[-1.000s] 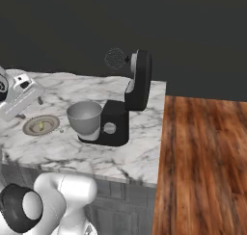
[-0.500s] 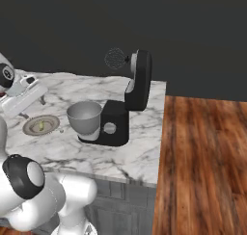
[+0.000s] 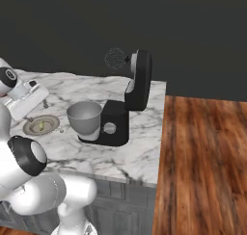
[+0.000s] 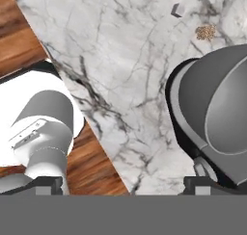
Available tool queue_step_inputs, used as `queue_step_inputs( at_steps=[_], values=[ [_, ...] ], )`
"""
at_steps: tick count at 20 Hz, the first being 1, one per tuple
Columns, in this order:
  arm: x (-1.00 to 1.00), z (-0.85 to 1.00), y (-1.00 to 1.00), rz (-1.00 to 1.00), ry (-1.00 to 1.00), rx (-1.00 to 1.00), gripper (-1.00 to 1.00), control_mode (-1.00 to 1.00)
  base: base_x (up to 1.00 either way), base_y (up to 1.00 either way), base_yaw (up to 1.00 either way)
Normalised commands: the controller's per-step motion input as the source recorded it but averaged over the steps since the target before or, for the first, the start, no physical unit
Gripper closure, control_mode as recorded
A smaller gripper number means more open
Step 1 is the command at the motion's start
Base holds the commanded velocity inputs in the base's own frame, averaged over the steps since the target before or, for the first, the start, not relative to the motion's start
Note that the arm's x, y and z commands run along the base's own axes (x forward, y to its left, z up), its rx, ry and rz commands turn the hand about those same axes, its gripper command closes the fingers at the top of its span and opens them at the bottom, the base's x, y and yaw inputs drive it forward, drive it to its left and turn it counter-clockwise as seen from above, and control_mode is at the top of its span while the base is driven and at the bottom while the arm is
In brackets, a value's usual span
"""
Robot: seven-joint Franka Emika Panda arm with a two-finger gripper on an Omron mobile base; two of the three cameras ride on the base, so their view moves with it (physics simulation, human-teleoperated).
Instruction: Add butter and sugar cubes to the stand mixer bowl and then turn on the stand mixer to begin making frosting.
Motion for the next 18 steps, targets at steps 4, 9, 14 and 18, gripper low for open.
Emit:
queue_step_inputs(
  at_steps=[4,9,14,18],
  values=[
    [0.16,-0.12,0.01,0.11,0.0,-0.12,-1.0,-1.0,0.0,0.0,0.0],
    [0.18,-0.14,0.01,0.08,0.02,-0.09,-1.0,-1.0,0.0,0.0,0.0],
    [0.17,-0.18,0.0,0.04,0.03,-0.01,-1.0,-1.0,0.0,0.0,0.0],
    [0.18,-0.21,0.0,0.03,0.04,0.0,-1.0,-1.0,0.0,0.0,0.0]
  ],
)
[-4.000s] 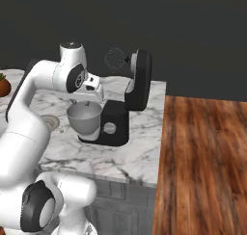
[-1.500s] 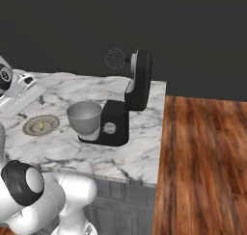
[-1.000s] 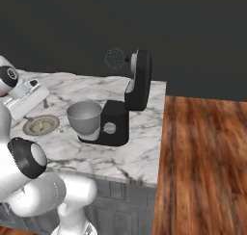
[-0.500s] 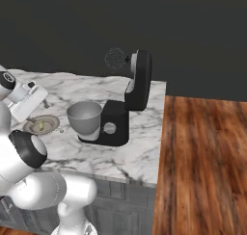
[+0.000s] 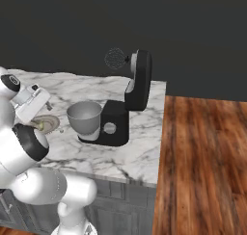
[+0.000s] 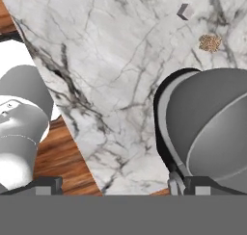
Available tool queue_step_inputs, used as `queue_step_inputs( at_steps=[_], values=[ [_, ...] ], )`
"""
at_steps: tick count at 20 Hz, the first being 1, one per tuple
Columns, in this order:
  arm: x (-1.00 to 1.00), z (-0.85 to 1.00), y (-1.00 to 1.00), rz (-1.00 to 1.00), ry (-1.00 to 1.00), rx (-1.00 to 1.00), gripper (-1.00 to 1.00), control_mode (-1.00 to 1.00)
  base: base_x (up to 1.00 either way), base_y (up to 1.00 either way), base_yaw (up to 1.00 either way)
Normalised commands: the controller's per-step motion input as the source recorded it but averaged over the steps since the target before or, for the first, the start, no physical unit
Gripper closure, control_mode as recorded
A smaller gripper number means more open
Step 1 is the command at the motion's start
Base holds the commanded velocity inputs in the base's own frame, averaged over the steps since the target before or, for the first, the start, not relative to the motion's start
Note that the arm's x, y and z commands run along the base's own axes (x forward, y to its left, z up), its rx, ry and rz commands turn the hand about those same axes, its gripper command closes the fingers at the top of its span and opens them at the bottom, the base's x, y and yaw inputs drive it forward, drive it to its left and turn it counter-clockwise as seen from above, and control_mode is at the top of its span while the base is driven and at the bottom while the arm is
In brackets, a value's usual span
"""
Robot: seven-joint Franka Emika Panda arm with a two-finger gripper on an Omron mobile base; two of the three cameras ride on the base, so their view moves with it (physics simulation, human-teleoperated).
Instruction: Add butter and sugar cubes to the stand mixer bowl and then turn on the stand mixer to begin making frosting.
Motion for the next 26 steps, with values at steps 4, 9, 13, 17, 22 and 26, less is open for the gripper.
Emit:
queue_step_inputs(
  at_steps=[4,9,13,17,22,26],
  values=[
    [0.2,-0.23,0.0,0.02,0.03,0.0,-1.0,-1.0,0.0,0.0,0.0],
    [0.2,-0.28,0.0,0.03,0.0,-0.01,-1.0,-1.0,0.0,0.0,0.0],
    [0.28,-0.2,0.0,0.06,0.0,-0.04,-1.0,-1.0,0.0,0.0,0.0],
    [0.35,-0.05,0.0,0.06,0.04,-0.03,-1.0,-1.0,0.0,0.0,0.0],
    [0.36,0.0,0.0,0.06,0.06,0.0,-1.0,-1.0,0.0,0.0,0.0],
    [0.39,-0.02,0.0,0.06,0.07,0.0,-1.0,-1.0,0.0,0.0,0.0]
  ],
)
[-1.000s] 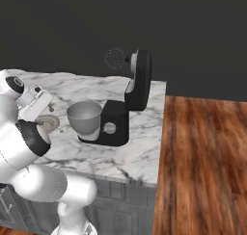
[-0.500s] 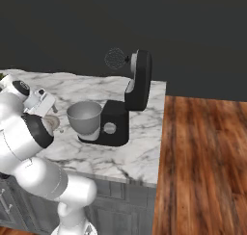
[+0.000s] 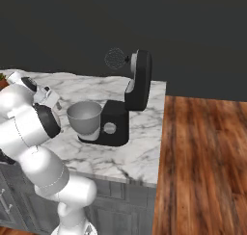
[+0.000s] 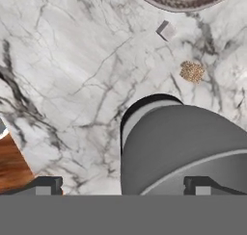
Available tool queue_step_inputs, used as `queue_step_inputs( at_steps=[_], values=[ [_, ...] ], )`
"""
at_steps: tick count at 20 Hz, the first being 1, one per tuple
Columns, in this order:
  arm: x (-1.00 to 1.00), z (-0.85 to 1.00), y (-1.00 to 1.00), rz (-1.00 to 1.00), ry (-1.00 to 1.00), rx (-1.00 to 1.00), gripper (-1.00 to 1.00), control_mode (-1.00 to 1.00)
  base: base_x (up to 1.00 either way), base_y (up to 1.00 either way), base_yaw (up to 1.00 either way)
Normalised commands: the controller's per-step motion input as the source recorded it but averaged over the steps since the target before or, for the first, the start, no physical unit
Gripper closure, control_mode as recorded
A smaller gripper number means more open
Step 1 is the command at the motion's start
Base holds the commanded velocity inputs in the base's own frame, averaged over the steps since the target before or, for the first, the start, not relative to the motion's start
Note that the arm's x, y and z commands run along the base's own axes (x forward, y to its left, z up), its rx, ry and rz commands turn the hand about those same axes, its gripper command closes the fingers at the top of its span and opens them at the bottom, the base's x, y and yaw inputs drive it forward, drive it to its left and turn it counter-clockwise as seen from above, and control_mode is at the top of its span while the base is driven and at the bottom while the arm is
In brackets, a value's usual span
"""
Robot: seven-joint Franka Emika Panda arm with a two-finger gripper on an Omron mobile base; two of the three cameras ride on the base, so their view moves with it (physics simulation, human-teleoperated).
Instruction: Add butter and sugar cubes to the stand mixer bowl and then turn on the stand mixer to begin making frosting.
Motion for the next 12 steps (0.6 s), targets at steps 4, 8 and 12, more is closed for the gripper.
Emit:
queue_step_inputs(
  at_steps=[4,8,12],
  values=[
    [0.26,-0.17,0.0,0.06,0.08,0.0,-1.0,-1.0,0.0,0.0,0.0],
    [0.13,-0.25,0.01,0.05,0.05,-0.03,-1.0,-1.0,0.0,0.0,0.0],
    [0.16,-0.21,0.07,0.03,0.06,-0.05,-1.0,-1.0,0.0,0.0,0.0]
  ],
)
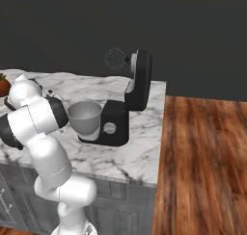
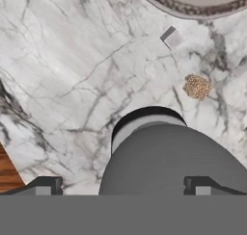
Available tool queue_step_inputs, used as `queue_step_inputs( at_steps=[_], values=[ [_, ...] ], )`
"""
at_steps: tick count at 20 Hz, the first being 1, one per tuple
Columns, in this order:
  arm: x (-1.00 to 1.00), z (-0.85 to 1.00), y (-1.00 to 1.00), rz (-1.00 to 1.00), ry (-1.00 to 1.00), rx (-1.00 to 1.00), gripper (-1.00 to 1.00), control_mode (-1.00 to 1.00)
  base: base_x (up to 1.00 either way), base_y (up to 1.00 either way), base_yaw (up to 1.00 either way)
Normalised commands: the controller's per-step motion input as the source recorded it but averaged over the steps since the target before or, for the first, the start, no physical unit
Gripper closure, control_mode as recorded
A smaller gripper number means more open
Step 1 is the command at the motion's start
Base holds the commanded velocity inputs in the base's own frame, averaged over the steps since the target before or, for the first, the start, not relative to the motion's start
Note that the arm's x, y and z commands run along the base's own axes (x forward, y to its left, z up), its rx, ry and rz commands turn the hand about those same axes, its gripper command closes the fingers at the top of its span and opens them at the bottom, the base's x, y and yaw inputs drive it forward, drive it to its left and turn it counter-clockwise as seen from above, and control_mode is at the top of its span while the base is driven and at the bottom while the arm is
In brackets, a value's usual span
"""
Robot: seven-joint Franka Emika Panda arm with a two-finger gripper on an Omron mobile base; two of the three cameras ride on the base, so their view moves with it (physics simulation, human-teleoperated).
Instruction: Add butter and sugar cubes to the stand mixer bowl and then turn on the stand mixer to begin making frosting.
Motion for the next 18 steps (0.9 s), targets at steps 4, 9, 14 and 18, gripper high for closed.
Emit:
queue_step_inputs(
  at_steps=[4,9,14,18],
  values=[
    [0.16,-0.15,0.07,0.01,0.05,-0.05,-1.0,-1.0,0.0,0.0,0.0],
    [0.13,-0.18,0.11,0.0,0.02,-0.06,-1.0,-1.0,0.0,0.0,0.0],
    [0.11,-0.21,0.05,0.0,0.0,-0.06,-1.0,-1.0,0.0,0.0,0.0],
    [0.08,-0.2,0.0,0.0,0.0,-0.02,-1.0,-1.0,0.0,0.0,0.0]
  ],
)
